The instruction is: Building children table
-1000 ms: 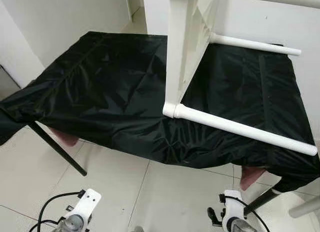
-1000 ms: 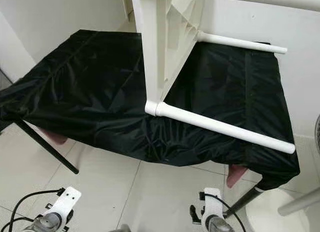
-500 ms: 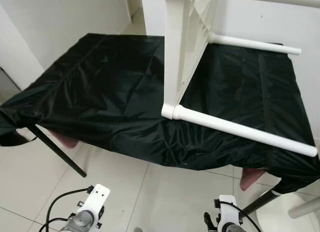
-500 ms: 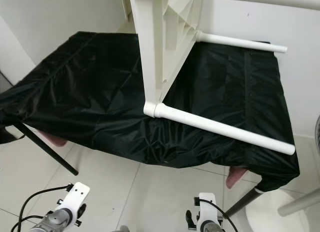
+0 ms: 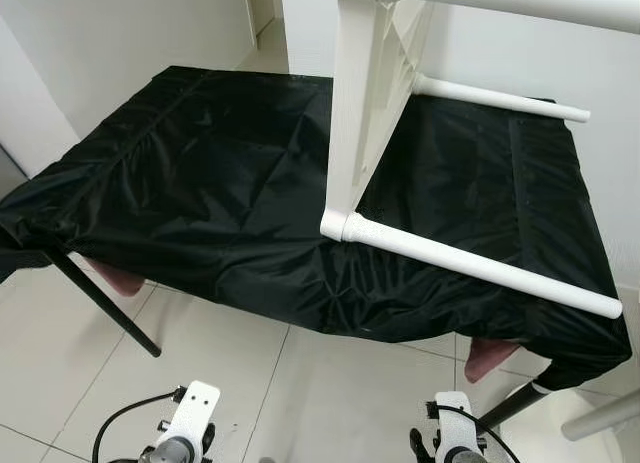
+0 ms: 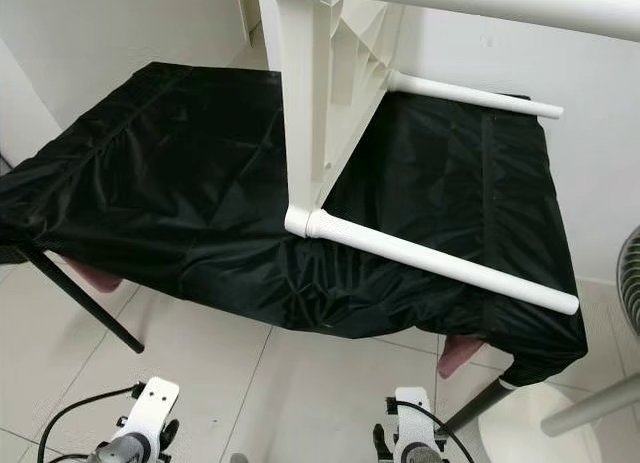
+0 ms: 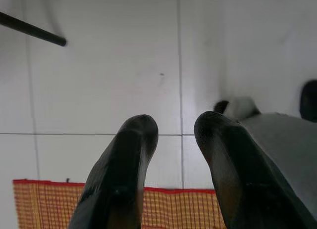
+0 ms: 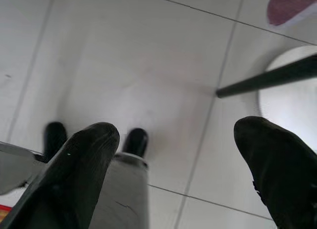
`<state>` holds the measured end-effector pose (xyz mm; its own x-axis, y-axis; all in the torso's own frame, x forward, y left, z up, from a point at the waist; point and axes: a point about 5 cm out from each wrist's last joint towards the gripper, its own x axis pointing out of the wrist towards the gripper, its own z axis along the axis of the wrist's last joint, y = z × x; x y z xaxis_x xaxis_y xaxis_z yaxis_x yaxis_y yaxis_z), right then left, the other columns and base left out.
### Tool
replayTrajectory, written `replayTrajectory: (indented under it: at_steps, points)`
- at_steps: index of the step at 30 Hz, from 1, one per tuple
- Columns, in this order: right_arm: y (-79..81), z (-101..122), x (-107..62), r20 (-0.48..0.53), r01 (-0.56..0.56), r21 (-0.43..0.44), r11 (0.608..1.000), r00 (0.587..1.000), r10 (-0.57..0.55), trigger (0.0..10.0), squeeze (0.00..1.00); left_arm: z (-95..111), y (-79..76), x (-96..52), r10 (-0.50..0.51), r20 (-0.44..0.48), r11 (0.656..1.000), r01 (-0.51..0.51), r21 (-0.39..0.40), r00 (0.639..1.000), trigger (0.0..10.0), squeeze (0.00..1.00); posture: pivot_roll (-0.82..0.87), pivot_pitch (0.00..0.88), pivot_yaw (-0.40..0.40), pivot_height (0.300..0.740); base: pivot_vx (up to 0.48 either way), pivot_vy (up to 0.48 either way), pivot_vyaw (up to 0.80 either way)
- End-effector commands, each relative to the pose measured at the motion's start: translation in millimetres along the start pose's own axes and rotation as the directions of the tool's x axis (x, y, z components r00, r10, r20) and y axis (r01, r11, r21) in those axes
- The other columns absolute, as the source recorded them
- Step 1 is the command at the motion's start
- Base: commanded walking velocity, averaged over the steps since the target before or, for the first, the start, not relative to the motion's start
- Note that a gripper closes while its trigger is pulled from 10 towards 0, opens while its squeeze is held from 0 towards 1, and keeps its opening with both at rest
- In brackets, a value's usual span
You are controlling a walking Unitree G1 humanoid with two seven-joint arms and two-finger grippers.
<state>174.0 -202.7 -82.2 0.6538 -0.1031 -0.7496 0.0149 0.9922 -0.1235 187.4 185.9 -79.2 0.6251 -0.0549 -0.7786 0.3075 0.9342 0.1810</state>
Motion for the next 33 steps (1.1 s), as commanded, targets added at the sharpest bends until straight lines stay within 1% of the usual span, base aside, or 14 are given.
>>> replayTrajectory:
  at_steps: [1, 8, 9, 11, 12, 20, 21, 22, 23, 26, 27, 31, 32, 33]
  points:
    - [4.7, -9, -1.9, -0.037, -0.004, 0.0, 1.0, 0.999, 0.004, 10.0, 0.0, -3, 8.3, -1.7, 0.158, -0.003, 0.987, -0.158, 0.023, 0.987, 10.0, 0.0, 0.14, 0.0, 0.034, 0.74, 0.0, 0.0, 0.0]
    - [4.0, -12, -2.0, -0.075, -0.023, -0.024, 0.999, 0.997, 0.021, 10.0, 0.0, 2, -7.4, 2.0, 0.039, -0.019, 0.998, -0.04, -0.047, 0.999, 10.0, 0.0, 0.14, 0.0, 0.008, 0.74, 0.0, 0.0, 0.0]
    - [3.5, -12, -1.9, -0.076, -0.022, -0.033, 0.999, 0.997, 0.019, 10.0, 1.0, 2, -8.9, 2.2, 0.031, -0.019, 0.998, -0.032, -0.06, 0.999, 10.0, 0.0, 0.14, 0.0, 0.008, 0.74, 0.0, 0.0, 0.0]
    - [3.7, -11, -1.8, -0.072, -0.041, -0.043, 0.998, 0.997, 0.038, 10.0, 1.0, 0, -11.3, 1.9, 0.011, -0.022, 0.995, -0.013, -0.096, 1.0, 10.0, 0.0, 0.14, 0.0, 0.011, 0.74, 0.0, 0.0, 0.0]
    - [3.4, -10, -1.6, -0.071, -0.046, -0.059, 0.997, 0.997, 0.041, 10.0, 1.0, -1, -11.8, 1.5, 0.006, -0.028, 0.995, -0.008, -0.098, 1.0, 10.0, 1.0, 0.14, 0.0, 0.011, 0.74, 0.0, 0.0, 0.0]
    - [1.3, -10, -1.8, -0.069, -0.049, -0.057, 0.997, 0.997, 0.045, 10.0, 1.0, -6, -13.0, 0.3, 0.004, -0.041, 0.992, -0.009, -0.127, 0.999, 10.0, 1.0, 0.13, 0.0, 0.006, 0.74, 0.0, 0.0, 0.0]
    - [0.6, -11, -2.0, -0.074, -0.046, -0.048, 0.998, 0.996, 0.042, 10.0, 1.0, -8, -15.6, 0.0, -0.009, -0.042, 0.99, 0.002, -0.144, 0.999, 10.0, 0.92, 0.14, 0.0, 0.002, 0.74, 0.0, 0.0, 0.0]
    - [0.6, -11, -2.0, -0.074, -0.046, -0.048, 0.998, 0.996, 0.042, 10.0, 1.0, -8, -15.6, 0.0, -0.009, -0.042, 0.99, 0.002, -0.144, 0.999, 10.0, 0.92, 0.14, 0.0, 0.002, 0.74, 0.0, 0.0, 0.0]
    - [0.8, -12, -2.2, -0.082, -0.052, -0.034, 0.998, 0.995, 0.049, 10.0, 1.0, -9, -18.6, -0.3, -0.015, -0.051, 0.991, 0.008, -0.136, 0.999, 10.0, 0.0, 0.14, 0.0, 0.0, 0.74, 0.0, 0.0, 0.0]
    - [1.1, -13, -2.4, -0.087, -0.057, -0.024, 0.998, 0.995, 0.055, 10.0, 1.0, -11, -20.6, -0.6, -0.019, -0.057, 0.991, 0.011, -0.13, 0.998, 10.0, 0.0, 0.14, 0.0, -0.001, 0.74, 0.0, 0.0, 0.0]
    - [1.2, -14, -2.6, -0.093, -0.058, -0.03, 0.998, 0.994, 0.055, 10.0, 0.0, -12, -22.1, -0.7, -0.021, -0.06, 0.991, 0.013, -0.133, 0.998, 10.0, 0.0, 0.14, 0.0, -0.004, 0.74, 0.0, 0.0, 0.0]
    - [1.4, -15, -2.9, -0.099, -0.062, -0.032, 0.998, 0.993, 0.058, 10.0, 0.0, -12, -23.4, -0.9, -0.019, -0.061, 0.99, 0.01, -0.139, 0.998, 10.0, 0.0, 0.14, 0.0, -0.005, 0.74, 0.0, 0.0, 0.0]
    - [0.9, -17, -3.5, -0.105, -0.063, -0.042, 0.997, 0.993, 0.058, 10.0, 0.0, -13, -25.0, -1.1, -0.019, -0.065, 0.99, 0.009, -0.143, 0.998, 6.9, 0.0, 0.15, 0.0, -0.017, 0.74, 0.0, 0.0, 0.0]
    - [0.5, -18, -3.9, -0.108, -0.064, -0.048, 0.997, 0.992, 0.058, 10.0, 0.0, -14, -26.1, -1.3, -0.019, -0.068, 0.99, 0.009, -0.144, 0.997, 10.0, 0.0, 0.15, 0.0, -0.017, 0.74, 0.0, 0.0, 0.0]
